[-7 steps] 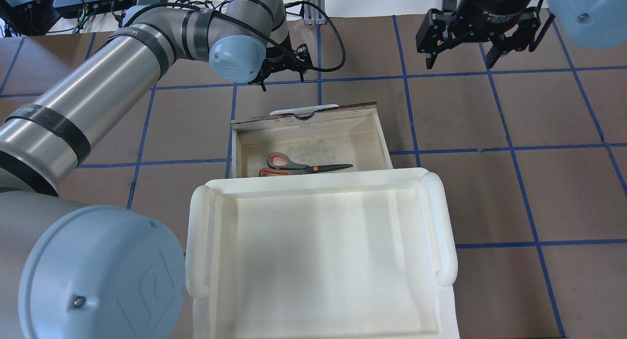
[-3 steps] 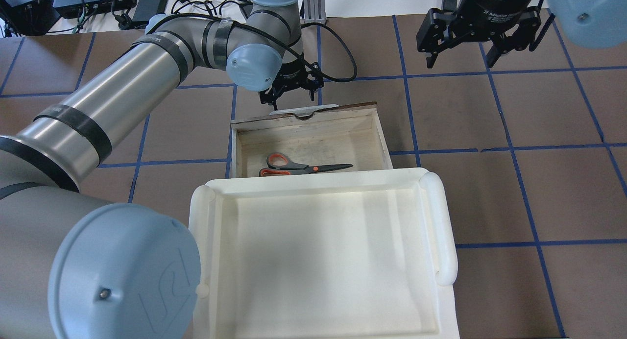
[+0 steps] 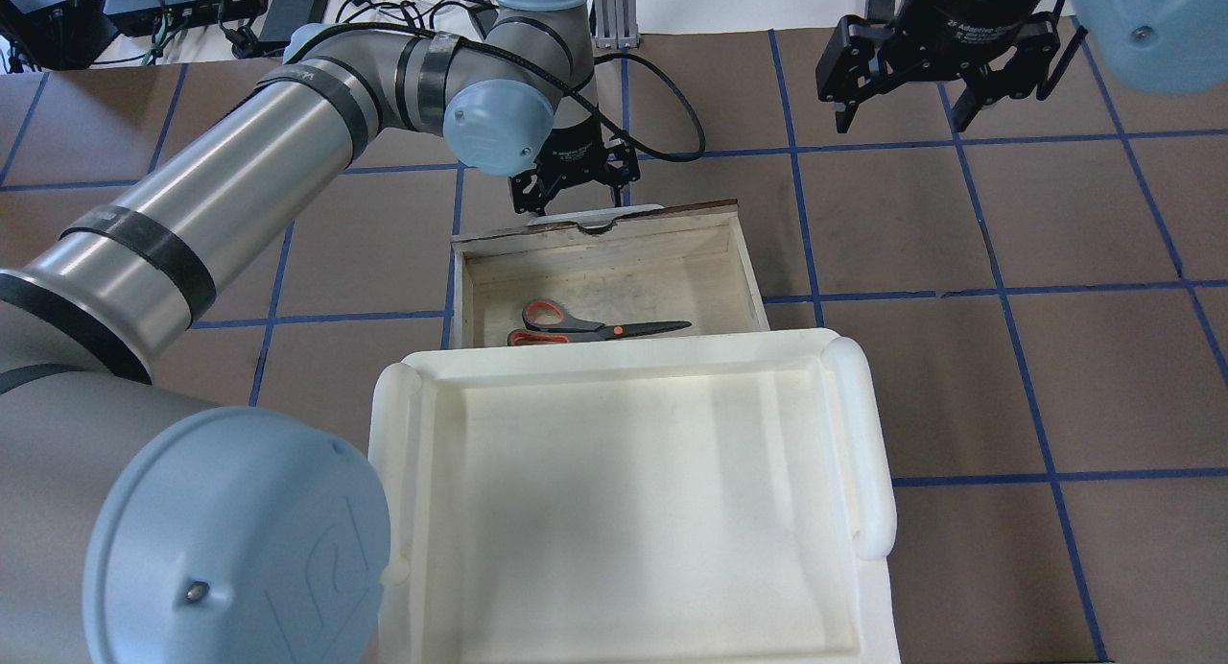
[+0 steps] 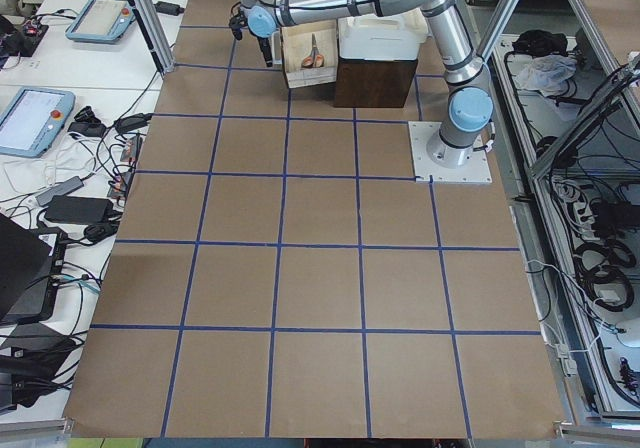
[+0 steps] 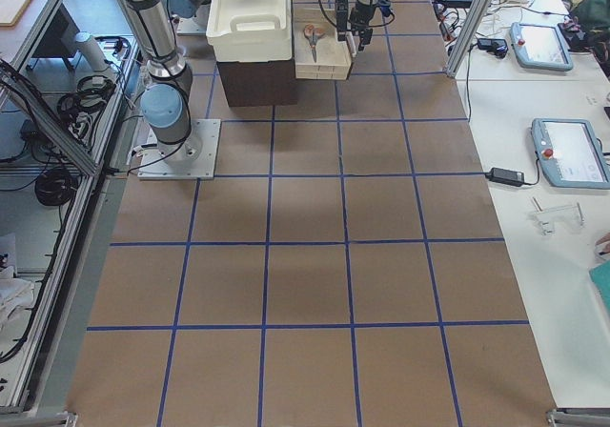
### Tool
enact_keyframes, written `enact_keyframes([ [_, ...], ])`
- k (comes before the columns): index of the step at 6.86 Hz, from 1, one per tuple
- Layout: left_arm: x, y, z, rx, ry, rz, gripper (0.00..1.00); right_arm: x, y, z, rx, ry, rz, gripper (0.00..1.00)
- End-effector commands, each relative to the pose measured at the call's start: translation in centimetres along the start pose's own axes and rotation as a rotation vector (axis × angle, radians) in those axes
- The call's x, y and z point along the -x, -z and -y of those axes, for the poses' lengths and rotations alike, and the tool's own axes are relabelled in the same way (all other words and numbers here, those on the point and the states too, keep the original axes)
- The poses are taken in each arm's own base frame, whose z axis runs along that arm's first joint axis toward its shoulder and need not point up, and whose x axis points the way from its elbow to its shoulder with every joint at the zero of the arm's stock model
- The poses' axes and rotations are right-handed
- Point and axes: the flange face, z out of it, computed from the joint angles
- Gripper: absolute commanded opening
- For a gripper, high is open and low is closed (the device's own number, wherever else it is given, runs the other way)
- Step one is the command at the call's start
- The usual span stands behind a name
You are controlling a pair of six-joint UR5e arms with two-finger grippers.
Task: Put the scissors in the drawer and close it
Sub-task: 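Move the left gripper over the drawer's far edge near the handle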
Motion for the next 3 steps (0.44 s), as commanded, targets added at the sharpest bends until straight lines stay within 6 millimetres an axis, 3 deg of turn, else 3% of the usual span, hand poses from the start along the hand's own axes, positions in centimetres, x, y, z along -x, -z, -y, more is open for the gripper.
enact_keyframes([
  [1, 0.35, -0.28, -0.64, 0.050, 0.001, 0.028, 1.00, 0.00, 0.00, 0.00, 0.000, 0.000, 0.000, 1.00],
  [3, 0.54, -0.47, -0.96, 0.077, 0.002, 0.043, 1.00, -0.08, 0.00, 0.03, 0.000, -0.002, -0.001, 1.00],
])
